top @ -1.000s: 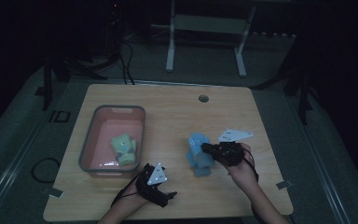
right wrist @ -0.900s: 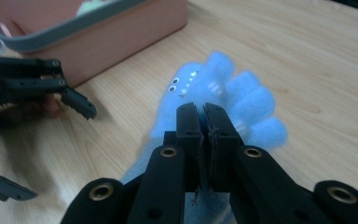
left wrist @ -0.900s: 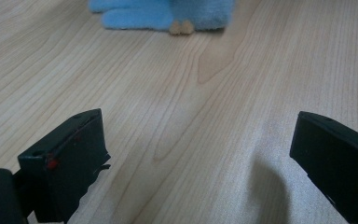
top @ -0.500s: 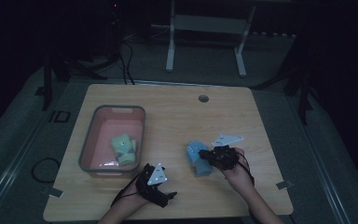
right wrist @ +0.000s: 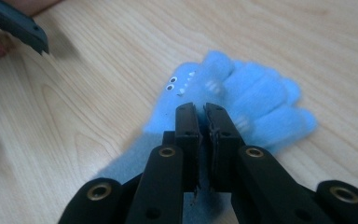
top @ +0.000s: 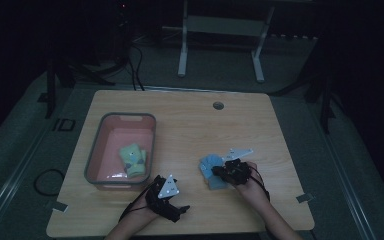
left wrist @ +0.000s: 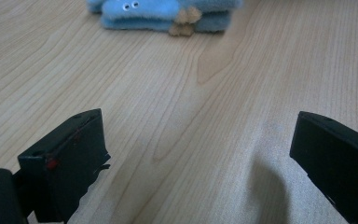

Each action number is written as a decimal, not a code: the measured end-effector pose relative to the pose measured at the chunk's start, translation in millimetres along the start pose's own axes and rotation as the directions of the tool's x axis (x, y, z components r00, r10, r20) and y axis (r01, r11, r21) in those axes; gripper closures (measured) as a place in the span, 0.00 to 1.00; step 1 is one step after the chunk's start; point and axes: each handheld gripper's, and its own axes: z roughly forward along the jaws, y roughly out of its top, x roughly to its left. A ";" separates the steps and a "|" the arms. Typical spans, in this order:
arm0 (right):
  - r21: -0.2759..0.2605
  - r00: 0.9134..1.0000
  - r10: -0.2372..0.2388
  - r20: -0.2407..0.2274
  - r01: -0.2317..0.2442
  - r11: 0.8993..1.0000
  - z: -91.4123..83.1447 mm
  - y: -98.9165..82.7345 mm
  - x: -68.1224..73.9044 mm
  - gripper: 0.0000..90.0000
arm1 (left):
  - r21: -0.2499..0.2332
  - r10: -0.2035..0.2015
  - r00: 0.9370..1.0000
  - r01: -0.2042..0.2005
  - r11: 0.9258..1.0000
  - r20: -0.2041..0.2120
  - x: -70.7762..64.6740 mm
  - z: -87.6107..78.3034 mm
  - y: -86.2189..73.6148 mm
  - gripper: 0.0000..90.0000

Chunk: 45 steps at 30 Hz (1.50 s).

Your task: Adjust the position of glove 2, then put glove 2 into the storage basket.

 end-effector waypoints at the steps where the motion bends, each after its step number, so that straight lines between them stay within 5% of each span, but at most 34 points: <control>1: 0.000 1.000 0.000 0.000 0.000 1.000 0.0 0.0 0.0 0.93 | 0.000 0.000 1.000 0.000 1.000 0.000 0.0 0.0 0.0 0.04; 11: 0.002 1.000 0.002 -0.013 -0.002 1.000 2.4 -2.9 -1.5 0.86 | -0.019 -0.009 1.000 0.010 1.000 0.004 0.9 -0.2 0.4 0.04; 15: -0.014 1.000 -0.008 -0.023 0.008 1.000 -5.9 1.0 -0.7 0.71 | -0.019 0.005 1.000 -0.004 1.000 0.010 -1.0 -0.4 1.2 0.04; 22: -0.030 0.996 0.030 -0.080 -0.032 0.999 -16.3 0.1 -7.7 0.28 | -0.082 0.004 1.000 -0.001 0.997 0.031 -7.9 -3.4 9.2 0.05; 26: -0.051 0.994 0.054 -0.099 -0.059 0.997 -21.2 -3.1 -14.6 0.20 | -0.093 0.020 0.999 -0.017 0.996 0.035 -11.9 -2.7 19.2 0.05; 32: -0.113 0.995 0.054 -0.085 -0.064 0.992 -32.0 -0.3 -30.7 0.16 | -0.057 0.038 0.994 -0.032 0.998 0.100 -10.8 8.8 39.8 0.06; 36: -0.149 0.994 0.079 -0.080 -0.091 0.985 -39.6 3.9 -39.9 0.16 | -0.053 0.090 0.991 -0.085 0.995 0.097 -10.7 17.4 50.9 0.06; 40: -0.155 0.978 0.155 -0.137 -0.175 0.972 -41.4 9.2 -49.2 0.13 | -0.047 0.143 0.985 -0.139 0.989 0.094 -8.8 26.5 62.7 0.08; 41: -0.148 0.976 0.159 -0.151 -0.182 0.972 -40.7 10.2 -50.8 0.14 | -0.054 0.158 0.983 -0.154 0.987 0.088 -8.7 29.0 66.7 0.10; 45: -0.095 0.987 0.112 -0.119 -0.123 0.988 -31.6 17.1 -52.5 0.28 | -0.093 0.205 0.974 -0.196 0.976 0.100 -9.7 35.7 77.8 0.17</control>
